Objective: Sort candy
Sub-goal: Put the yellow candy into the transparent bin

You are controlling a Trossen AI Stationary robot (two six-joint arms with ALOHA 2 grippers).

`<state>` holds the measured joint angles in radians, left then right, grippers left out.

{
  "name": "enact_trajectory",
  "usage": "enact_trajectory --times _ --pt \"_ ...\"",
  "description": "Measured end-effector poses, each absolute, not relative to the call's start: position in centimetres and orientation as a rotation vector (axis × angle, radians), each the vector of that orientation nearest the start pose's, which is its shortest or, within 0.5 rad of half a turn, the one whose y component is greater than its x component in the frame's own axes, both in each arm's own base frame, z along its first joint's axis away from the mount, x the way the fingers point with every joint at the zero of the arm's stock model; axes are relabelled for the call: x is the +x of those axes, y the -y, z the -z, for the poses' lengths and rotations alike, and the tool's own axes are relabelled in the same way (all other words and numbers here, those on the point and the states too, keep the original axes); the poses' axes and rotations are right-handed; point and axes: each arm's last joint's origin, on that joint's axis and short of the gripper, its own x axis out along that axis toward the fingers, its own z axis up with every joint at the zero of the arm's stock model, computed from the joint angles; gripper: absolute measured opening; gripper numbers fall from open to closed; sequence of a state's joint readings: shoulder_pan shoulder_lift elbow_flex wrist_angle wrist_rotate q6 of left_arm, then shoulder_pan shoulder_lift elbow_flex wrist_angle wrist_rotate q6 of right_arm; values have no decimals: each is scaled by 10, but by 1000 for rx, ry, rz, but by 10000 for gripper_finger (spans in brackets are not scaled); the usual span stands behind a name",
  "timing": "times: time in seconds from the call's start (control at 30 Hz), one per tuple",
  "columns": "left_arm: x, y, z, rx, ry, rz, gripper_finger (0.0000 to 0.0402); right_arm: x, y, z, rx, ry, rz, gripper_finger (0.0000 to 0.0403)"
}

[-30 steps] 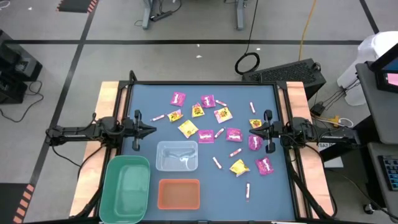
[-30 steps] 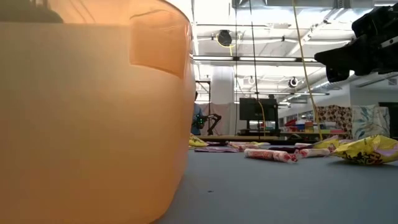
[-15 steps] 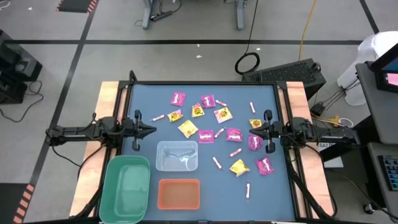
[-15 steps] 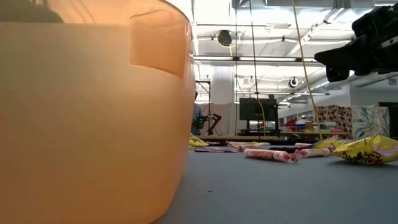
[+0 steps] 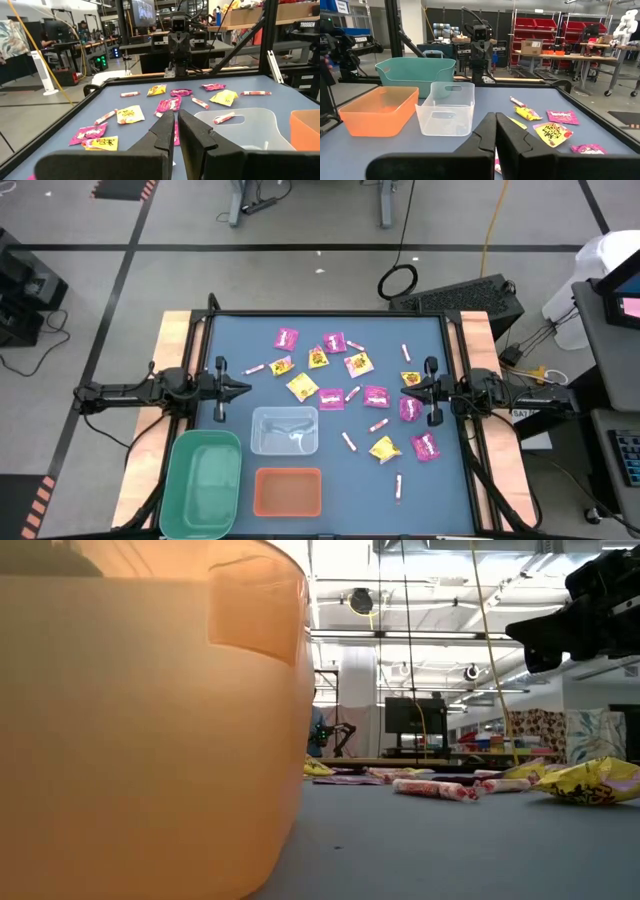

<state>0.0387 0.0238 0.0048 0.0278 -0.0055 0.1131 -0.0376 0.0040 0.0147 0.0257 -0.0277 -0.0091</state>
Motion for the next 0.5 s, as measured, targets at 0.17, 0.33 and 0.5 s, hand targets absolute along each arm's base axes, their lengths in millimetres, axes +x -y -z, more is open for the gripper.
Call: enact_trajectory --times 0.17,0.33,0.5 --pt "99 -4 -166 113 6 -45 31 97 3 -171 -9 35 10 0" --pt "99 -4 -166 113 6 -49 31 97 3 -170 51 25 10 0" --pt "99 -4 -166 113 6 -49 31 96 3 -178 28 53 10 0"
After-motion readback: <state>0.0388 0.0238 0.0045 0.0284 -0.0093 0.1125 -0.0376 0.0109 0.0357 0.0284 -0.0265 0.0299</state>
